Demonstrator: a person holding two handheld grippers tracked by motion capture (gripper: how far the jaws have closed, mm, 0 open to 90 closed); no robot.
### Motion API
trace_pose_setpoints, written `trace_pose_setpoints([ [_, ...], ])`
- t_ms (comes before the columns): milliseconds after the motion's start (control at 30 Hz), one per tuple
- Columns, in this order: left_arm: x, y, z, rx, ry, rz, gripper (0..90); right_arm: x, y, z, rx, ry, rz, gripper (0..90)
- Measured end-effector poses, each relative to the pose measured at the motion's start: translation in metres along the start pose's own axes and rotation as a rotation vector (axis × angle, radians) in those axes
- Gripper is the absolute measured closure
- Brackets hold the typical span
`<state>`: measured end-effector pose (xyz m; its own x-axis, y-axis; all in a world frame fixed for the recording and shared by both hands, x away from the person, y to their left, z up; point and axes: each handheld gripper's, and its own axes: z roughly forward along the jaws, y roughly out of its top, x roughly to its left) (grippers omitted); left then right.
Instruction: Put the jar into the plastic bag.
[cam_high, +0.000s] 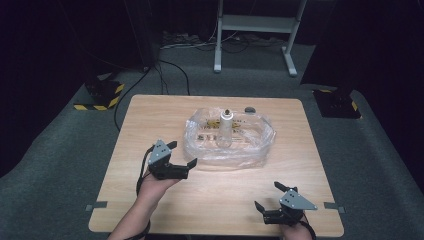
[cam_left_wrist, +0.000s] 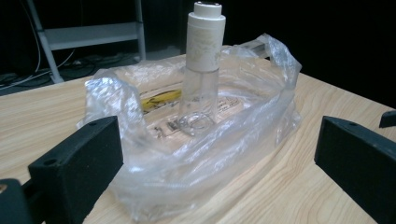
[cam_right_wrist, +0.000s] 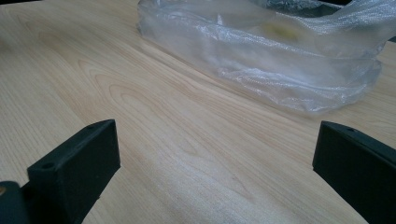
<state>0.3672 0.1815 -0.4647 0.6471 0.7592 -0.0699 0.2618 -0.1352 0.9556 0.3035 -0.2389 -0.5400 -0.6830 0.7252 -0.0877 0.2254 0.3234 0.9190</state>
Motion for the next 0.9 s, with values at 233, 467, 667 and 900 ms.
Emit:
trace_pose_setpoints([
  [233, 0.001, -0.018, -0.022, 0.005, 0.023, 0.018, 1.7, 0.001, 0.000, 0.000, 0.006, -0.004, -0.006, 0.4],
  [467, 0.003, -0.040, -0.034, 0.035, 0.043, 0.033, 1.7, 0.001, 0.000, 0.001, 0.008, -0.006, -0.010, 0.4],
  [667, 0.005, -0.068, -0.042, 0.082, 0.067, 0.040, 1.7, 0.001, 0.000, 0.001, 0.010, -0.008, -0.013, 0.4],
  [900, 0.006, -0.098, -0.045, 0.164, 0.087, 0.048, 1.7, 0.002, 0.001, 0.002, 0.019, -0.011, -0.022, 0.4],
])
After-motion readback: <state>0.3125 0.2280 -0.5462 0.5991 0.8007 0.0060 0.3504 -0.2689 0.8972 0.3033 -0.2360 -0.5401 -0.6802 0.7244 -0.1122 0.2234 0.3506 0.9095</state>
